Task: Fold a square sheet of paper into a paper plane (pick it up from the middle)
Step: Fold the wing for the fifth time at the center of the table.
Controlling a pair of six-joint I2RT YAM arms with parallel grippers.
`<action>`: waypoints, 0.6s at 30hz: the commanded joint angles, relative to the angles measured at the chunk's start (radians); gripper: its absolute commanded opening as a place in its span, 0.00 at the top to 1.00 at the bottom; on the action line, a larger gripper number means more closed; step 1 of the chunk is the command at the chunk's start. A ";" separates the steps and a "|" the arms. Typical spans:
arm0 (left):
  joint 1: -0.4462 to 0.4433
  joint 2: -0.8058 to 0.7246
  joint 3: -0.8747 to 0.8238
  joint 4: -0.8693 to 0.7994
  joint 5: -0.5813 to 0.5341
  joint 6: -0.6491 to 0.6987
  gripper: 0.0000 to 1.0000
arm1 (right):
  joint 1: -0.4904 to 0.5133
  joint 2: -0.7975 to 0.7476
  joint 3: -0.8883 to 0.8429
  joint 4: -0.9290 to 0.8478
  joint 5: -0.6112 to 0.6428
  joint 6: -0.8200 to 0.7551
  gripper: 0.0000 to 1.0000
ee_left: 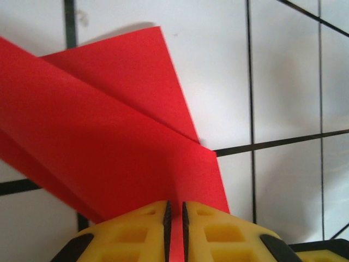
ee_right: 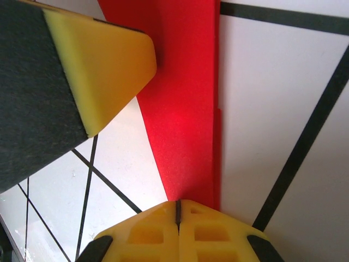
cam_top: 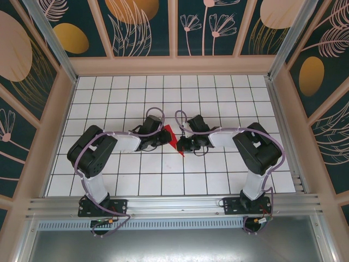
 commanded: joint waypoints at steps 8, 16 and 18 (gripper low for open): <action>0.039 -0.008 -0.051 -0.013 -0.104 -0.035 0.83 | -0.003 0.052 -0.076 -0.062 0.058 0.004 1.00; 0.098 0.011 -0.027 -0.035 -0.092 0.017 0.83 | -0.004 0.062 -0.102 -0.057 0.057 0.009 1.00; 0.115 0.020 -0.015 -0.044 -0.092 0.035 0.84 | -0.004 0.063 -0.107 -0.056 0.059 0.008 1.00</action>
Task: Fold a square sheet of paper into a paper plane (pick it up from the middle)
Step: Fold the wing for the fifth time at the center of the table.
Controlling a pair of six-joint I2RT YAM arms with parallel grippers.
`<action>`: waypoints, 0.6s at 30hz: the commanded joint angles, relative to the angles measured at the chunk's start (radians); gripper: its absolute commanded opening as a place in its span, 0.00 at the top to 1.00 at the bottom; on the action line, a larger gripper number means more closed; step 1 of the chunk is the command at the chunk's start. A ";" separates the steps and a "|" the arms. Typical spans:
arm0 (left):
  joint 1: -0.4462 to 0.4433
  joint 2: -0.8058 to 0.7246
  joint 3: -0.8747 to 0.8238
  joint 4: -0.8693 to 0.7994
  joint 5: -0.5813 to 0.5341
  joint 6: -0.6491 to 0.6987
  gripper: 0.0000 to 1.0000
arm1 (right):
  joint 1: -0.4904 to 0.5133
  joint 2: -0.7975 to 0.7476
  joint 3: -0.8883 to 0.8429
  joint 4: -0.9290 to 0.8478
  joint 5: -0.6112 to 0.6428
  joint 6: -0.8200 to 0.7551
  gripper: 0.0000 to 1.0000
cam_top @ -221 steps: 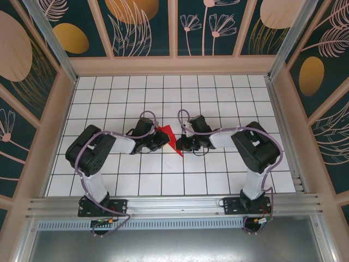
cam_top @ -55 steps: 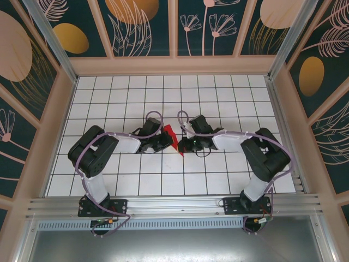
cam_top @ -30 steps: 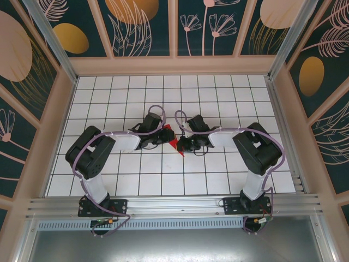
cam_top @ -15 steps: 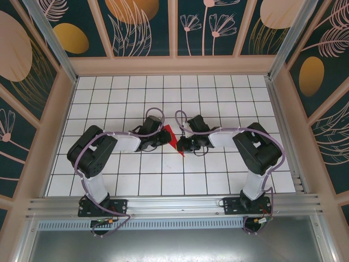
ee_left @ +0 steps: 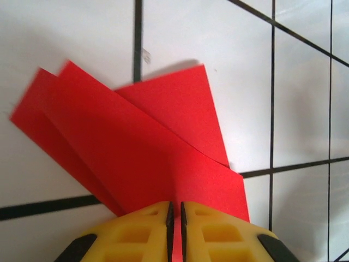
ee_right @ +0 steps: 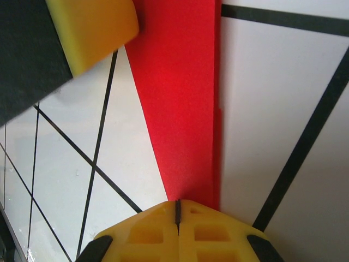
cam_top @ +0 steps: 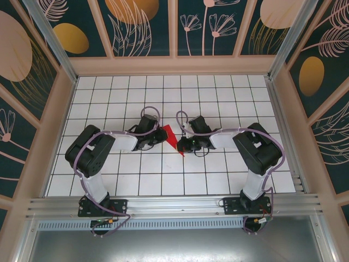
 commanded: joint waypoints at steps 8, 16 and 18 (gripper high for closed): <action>0.109 0.040 0.046 -0.088 -0.090 0.082 0.84 | 0.004 0.069 -0.069 -0.131 0.079 0.003 1.00; 0.144 0.066 0.066 -0.095 -0.096 0.093 0.84 | 0.004 0.073 -0.069 -0.133 0.077 0.004 1.00; 0.153 0.065 0.068 -0.099 -0.102 0.096 0.84 | 0.004 0.072 -0.068 -0.133 0.077 0.003 1.00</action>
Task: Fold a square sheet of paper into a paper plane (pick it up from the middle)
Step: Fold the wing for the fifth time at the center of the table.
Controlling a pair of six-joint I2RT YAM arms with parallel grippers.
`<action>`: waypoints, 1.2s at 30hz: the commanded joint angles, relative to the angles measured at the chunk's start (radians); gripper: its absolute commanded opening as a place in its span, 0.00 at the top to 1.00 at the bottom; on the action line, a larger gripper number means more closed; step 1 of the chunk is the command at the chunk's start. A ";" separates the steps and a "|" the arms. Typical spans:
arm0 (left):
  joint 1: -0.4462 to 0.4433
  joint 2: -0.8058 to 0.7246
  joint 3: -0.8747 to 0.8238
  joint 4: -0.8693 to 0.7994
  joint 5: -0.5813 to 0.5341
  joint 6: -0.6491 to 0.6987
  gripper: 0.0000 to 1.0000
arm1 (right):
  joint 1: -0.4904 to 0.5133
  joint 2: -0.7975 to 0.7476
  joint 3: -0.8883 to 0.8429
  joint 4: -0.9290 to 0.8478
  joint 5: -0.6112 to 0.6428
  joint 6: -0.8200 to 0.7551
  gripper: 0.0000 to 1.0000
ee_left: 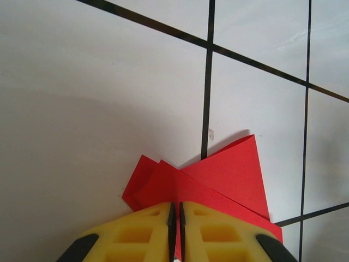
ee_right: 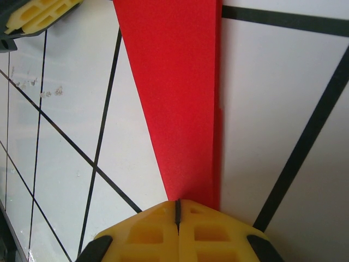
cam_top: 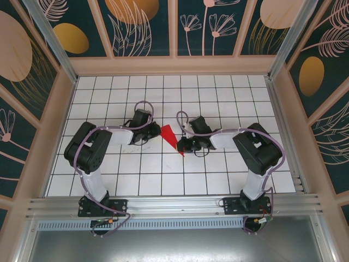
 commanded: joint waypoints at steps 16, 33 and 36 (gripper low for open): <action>0.082 -0.147 -0.085 0.028 0.043 0.004 0.85 | 0.006 0.067 -0.061 -0.151 0.075 0.000 1.00; -0.069 -0.056 -0.075 0.172 0.169 -0.063 0.91 | 0.012 0.048 -0.058 -0.111 0.003 0.023 1.00; -0.072 -0.038 -0.073 0.145 0.131 -0.044 0.93 | 0.011 -0.002 -0.040 -0.093 -0.037 0.030 1.00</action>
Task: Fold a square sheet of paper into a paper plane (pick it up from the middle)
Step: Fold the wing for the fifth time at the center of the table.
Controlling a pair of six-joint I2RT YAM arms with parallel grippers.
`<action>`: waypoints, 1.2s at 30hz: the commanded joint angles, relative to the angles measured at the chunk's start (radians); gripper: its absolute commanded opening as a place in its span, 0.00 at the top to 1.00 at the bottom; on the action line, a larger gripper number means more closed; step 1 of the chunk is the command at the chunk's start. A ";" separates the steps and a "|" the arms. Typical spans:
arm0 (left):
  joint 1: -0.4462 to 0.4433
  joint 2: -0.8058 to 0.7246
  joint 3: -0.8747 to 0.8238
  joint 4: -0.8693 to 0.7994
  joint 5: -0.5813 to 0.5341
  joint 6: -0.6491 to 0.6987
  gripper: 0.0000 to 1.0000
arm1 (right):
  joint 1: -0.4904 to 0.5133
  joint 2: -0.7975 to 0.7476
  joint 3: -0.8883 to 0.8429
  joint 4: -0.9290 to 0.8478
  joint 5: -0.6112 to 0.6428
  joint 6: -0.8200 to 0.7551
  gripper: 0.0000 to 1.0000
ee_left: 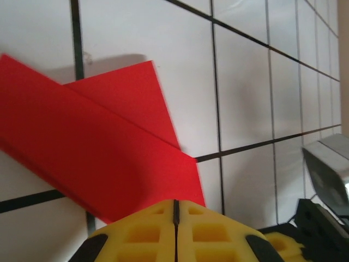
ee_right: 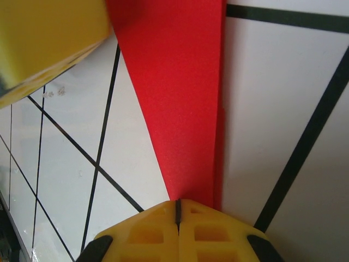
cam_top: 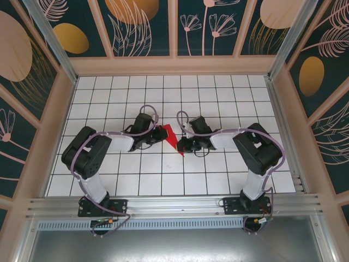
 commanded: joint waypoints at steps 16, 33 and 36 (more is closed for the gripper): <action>-0.002 0.063 -0.012 -0.022 -0.063 0.010 0.96 | 0.011 0.098 0.161 -0.035 -0.055 0.044 1.00; -0.002 0.127 -0.023 -0.109 -0.164 -0.067 1.00 | 0.036 0.006 0.009 -0.118 -0.082 -0.016 1.00; -0.002 0.135 -0.025 -0.111 -0.173 -0.078 1.00 | 0.050 -0.035 -0.031 -0.143 -0.085 -0.028 1.00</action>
